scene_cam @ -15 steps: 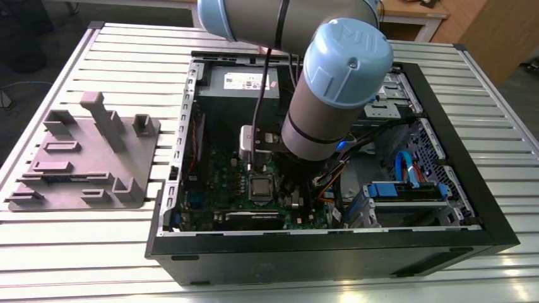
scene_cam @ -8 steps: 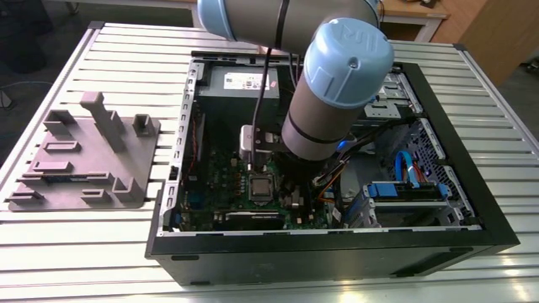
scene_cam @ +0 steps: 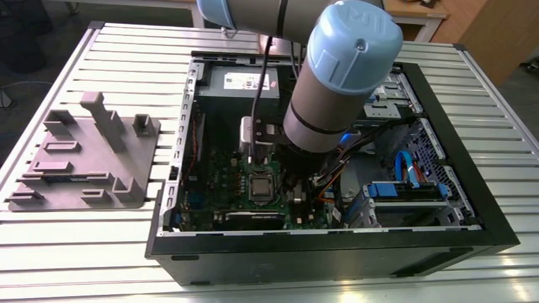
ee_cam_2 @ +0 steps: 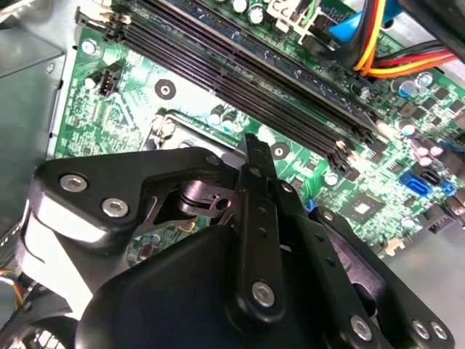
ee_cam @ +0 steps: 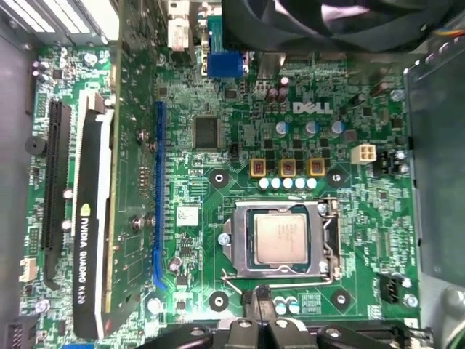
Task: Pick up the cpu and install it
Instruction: 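Install the first cpu locking lever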
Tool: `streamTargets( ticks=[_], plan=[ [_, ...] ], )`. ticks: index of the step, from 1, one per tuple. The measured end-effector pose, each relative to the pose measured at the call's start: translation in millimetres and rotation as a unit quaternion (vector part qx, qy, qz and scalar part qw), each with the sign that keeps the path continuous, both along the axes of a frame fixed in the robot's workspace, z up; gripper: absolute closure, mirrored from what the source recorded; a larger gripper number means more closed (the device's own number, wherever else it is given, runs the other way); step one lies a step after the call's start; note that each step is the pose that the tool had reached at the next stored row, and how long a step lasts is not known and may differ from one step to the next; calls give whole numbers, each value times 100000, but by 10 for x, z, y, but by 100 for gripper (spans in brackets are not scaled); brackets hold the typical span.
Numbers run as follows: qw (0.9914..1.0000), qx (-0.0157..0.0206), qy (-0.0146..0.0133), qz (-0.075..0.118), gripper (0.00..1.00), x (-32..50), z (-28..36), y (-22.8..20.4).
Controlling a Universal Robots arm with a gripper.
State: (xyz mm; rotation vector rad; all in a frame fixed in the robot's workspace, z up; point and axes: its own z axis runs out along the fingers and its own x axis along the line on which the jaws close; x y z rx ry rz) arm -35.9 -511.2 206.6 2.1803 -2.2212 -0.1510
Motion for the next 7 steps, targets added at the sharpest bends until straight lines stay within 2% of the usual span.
streamTargets(
  ticks=[7],
  plan=[
    [100000,78,-4,0,90,0,1,0]
  ],
)
